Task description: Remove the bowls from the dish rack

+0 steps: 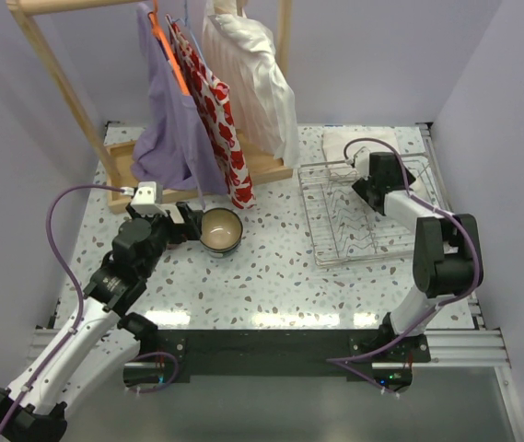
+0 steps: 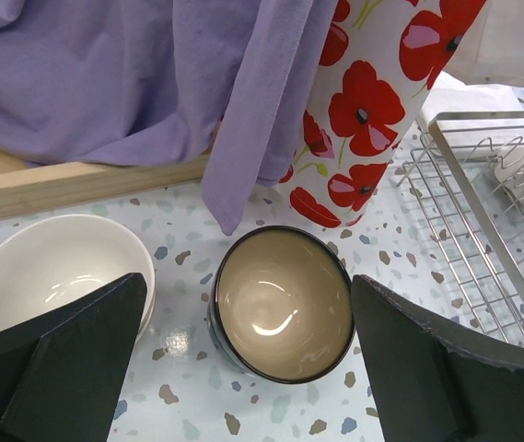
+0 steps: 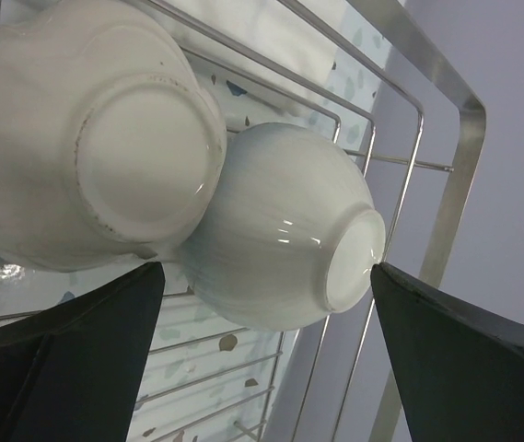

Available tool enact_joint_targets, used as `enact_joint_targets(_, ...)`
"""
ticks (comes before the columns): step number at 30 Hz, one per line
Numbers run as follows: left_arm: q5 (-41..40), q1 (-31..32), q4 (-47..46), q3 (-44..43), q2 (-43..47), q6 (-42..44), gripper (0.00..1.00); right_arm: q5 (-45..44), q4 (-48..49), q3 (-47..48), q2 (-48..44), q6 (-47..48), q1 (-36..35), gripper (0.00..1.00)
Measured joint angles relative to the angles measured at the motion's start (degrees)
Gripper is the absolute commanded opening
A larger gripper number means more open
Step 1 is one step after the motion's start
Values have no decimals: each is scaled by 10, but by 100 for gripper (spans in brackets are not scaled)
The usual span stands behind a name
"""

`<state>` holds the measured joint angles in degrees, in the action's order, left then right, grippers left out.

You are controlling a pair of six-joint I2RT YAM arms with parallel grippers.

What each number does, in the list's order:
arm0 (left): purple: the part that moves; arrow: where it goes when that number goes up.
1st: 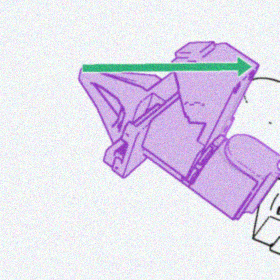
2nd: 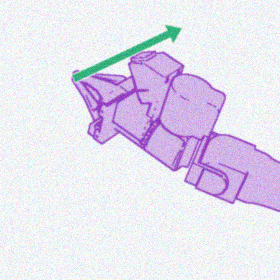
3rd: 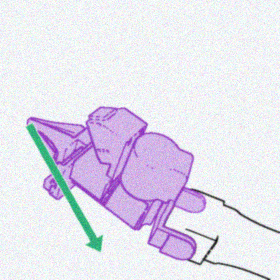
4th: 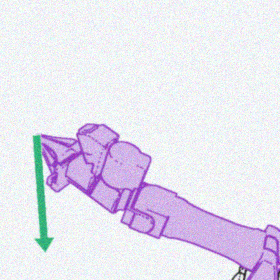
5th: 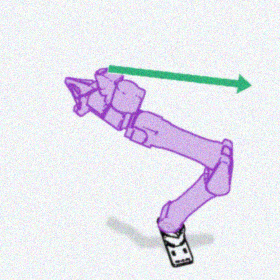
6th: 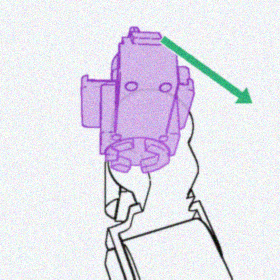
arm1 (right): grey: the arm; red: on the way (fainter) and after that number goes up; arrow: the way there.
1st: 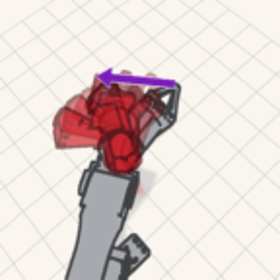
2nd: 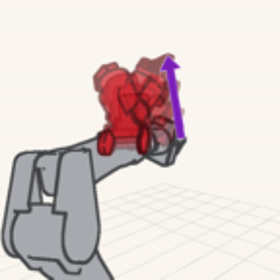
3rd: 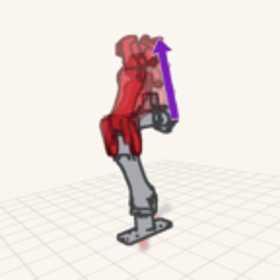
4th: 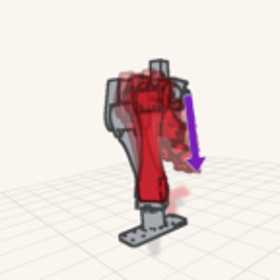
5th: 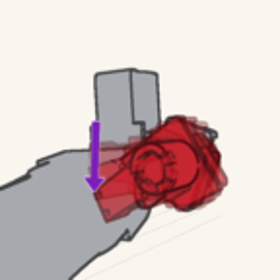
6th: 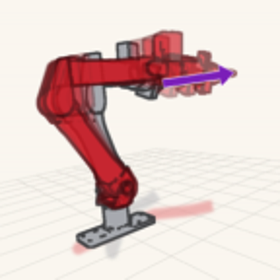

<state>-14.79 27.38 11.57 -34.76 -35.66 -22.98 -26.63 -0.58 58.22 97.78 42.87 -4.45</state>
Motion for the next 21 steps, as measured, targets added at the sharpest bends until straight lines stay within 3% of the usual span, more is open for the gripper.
enact_joint_targets(12,0,0,0,0,2,0,98,63,-13,-32,-63,-7,64,99)
enact_joint_targets(21,0,0,0,0,6,0,98,68,7,-52,-62,20,68,99)
